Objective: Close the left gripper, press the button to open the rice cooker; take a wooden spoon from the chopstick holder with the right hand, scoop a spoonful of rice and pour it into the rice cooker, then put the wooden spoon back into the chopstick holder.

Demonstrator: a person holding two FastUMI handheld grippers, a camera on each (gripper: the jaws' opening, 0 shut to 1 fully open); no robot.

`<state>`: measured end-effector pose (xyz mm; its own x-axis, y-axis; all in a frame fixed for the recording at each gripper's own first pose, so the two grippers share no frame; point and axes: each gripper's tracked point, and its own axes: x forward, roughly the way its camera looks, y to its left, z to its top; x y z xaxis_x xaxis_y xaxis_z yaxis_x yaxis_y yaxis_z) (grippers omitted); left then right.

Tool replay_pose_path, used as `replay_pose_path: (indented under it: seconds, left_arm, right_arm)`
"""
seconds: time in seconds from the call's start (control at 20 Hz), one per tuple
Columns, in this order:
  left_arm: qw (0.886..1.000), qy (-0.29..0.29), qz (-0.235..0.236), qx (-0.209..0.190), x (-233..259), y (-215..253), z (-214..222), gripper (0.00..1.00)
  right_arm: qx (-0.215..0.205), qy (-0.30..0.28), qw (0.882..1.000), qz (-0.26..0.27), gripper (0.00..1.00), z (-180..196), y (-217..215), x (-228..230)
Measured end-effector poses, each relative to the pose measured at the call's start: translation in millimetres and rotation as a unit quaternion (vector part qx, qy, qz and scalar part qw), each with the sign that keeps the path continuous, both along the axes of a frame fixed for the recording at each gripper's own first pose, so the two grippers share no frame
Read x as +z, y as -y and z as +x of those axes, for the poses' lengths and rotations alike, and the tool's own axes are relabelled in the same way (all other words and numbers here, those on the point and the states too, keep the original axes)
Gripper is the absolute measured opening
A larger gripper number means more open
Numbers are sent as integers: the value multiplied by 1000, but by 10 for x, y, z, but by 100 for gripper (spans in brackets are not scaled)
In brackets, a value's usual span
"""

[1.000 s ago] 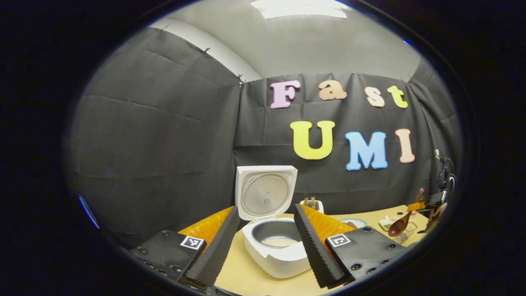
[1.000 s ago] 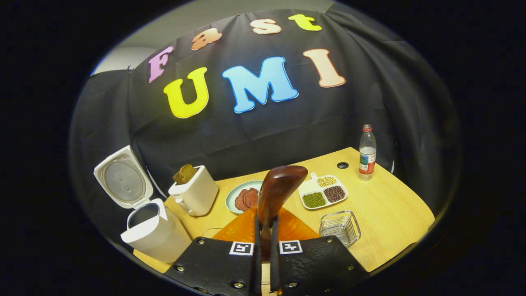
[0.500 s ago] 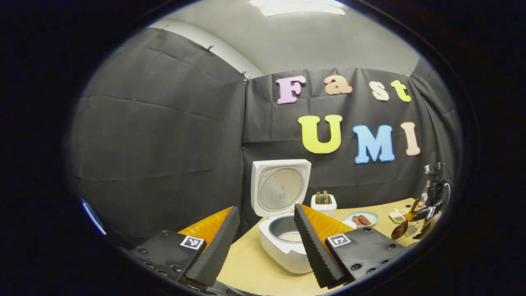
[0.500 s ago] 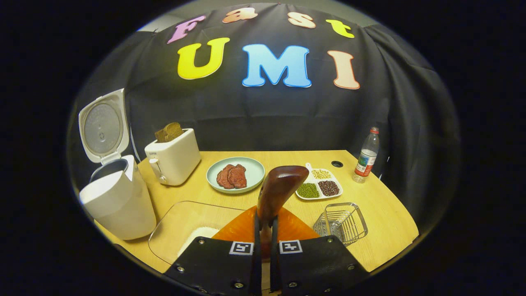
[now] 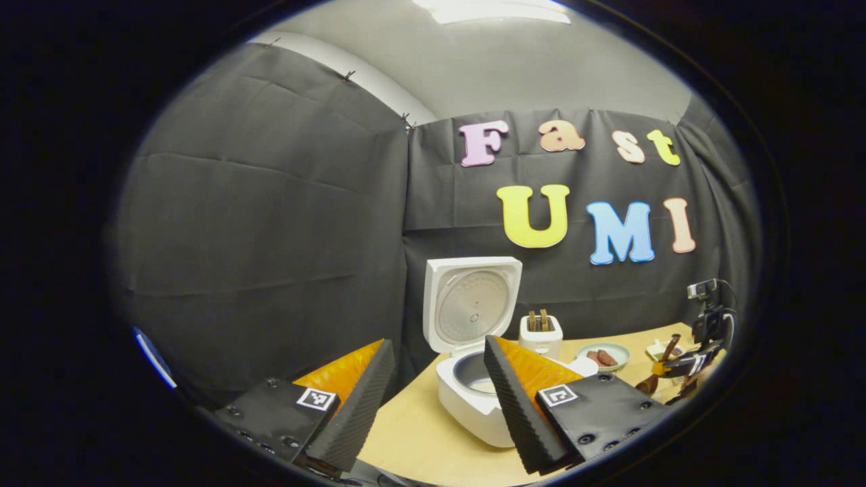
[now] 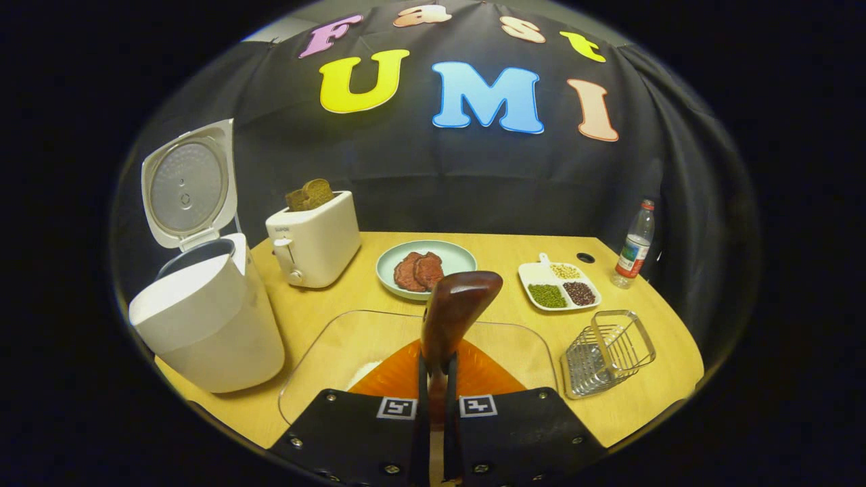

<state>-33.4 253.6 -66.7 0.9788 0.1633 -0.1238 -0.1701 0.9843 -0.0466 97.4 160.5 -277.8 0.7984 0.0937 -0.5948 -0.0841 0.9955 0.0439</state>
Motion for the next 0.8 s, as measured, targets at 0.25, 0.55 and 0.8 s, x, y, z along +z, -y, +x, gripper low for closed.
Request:
replay_pose_path:
  seconds: [0.25, 0.55, 0.8]
  left_arm:
    - [1000, 1, -5, -3, -1, -8, 17, 93]
    - [1000, -1, -5, -6, 34, 22, 8, 97]
    - [1000, 3, -2, -16, 101, 151, 56, 97]
  right_arm:
    - [-7, -25, 998, 60, 9, -58, -192, 5]
    - [-22, -56, 985, 159, 9, -125, -357, 2]
    - [-92, -110, 942, 304, 9, -158, -228, -81]
